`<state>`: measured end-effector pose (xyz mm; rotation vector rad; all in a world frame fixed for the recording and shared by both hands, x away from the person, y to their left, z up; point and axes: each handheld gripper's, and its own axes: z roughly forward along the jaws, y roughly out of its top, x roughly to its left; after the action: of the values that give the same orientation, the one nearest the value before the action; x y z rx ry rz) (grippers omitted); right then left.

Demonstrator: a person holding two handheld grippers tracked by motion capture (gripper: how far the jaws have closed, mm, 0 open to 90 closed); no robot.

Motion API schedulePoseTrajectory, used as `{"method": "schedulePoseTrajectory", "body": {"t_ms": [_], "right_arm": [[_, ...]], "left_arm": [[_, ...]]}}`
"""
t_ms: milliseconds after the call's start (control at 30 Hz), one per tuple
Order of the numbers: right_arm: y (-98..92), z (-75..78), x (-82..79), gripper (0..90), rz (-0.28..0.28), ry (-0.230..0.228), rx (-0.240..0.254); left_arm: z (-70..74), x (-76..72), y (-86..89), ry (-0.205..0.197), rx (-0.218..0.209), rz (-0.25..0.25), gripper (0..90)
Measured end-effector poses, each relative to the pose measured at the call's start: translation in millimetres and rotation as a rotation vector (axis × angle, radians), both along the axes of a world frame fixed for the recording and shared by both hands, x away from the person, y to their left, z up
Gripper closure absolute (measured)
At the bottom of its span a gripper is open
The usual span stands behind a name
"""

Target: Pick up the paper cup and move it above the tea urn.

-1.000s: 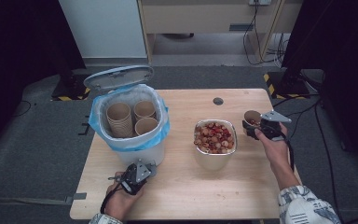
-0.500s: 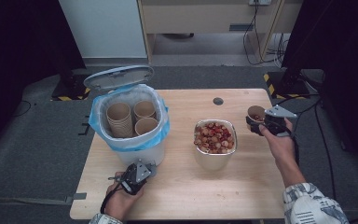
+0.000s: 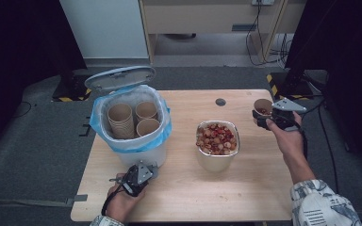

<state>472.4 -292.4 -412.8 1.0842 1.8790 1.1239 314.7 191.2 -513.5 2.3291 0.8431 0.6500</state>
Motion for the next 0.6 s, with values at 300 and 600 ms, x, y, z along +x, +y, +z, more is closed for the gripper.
{"method": "schedulePoseTrajectory", "body": {"t_ms": [300, 600], "right_arm": [[-3.0, 24.4, -0.4, 28.4, 0.009, -0.021, 0.003], [0.8, 41.4, 0.1, 28.4, 0.029, -0.038, -0.005]], "left_arm": [[0.0, 0.0, 0.1, 0.0, 0.0, 0.0, 89.8], [0.0, 0.1, 0.1, 0.001, -0.001, 0.0, 89.7]]}}
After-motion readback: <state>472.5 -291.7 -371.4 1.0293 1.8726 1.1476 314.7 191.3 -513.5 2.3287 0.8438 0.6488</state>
